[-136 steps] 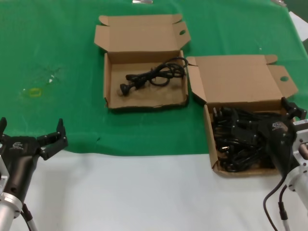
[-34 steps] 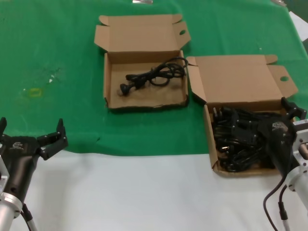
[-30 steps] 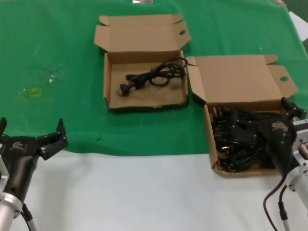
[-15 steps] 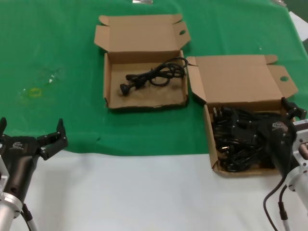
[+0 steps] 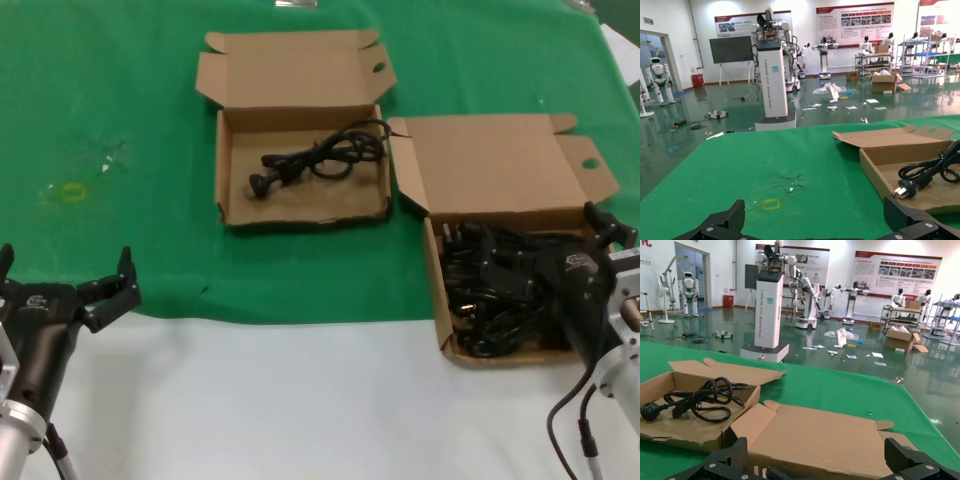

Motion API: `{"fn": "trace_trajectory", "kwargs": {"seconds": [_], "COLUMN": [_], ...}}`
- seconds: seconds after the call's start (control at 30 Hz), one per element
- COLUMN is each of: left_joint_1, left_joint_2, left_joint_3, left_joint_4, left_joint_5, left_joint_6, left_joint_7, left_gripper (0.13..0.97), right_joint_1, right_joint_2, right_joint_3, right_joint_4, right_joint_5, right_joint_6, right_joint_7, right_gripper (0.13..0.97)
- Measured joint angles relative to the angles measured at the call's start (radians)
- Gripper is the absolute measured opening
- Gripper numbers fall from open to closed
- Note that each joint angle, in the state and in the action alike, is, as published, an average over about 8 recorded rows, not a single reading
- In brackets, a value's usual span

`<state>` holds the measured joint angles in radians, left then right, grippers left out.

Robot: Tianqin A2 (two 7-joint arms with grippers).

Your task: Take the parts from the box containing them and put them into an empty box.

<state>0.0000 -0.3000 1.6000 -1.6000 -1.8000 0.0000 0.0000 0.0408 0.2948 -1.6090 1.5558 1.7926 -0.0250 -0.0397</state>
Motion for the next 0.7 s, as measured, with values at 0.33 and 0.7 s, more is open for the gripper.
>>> {"fn": "trace_trajectory", "kwargs": {"seconds": [0.33, 0.7], "left_joint_1": [0.0, 0.0], "left_joint_2": [0.0, 0.0], "left_joint_3": [0.0, 0.0], "left_joint_4": [0.0, 0.0], "left_joint_5": [0.0, 0.0], "left_joint_6": [0.0, 0.0], "left_joint_7": [0.0, 0.0], "left_gripper": [0.966, 0.966], "right_joint_1": [0.0, 0.0], "right_joint_2": [0.0, 0.0], "right_joint_3": [0.0, 0.0], "right_joint_4": [0.0, 0.0], "right_joint_5": [0.0, 0.0], "right_joint_6": [0.0, 0.0], "right_joint_7": [0.0, 0.0], "right_gripper": [0.966, 0.966]}}
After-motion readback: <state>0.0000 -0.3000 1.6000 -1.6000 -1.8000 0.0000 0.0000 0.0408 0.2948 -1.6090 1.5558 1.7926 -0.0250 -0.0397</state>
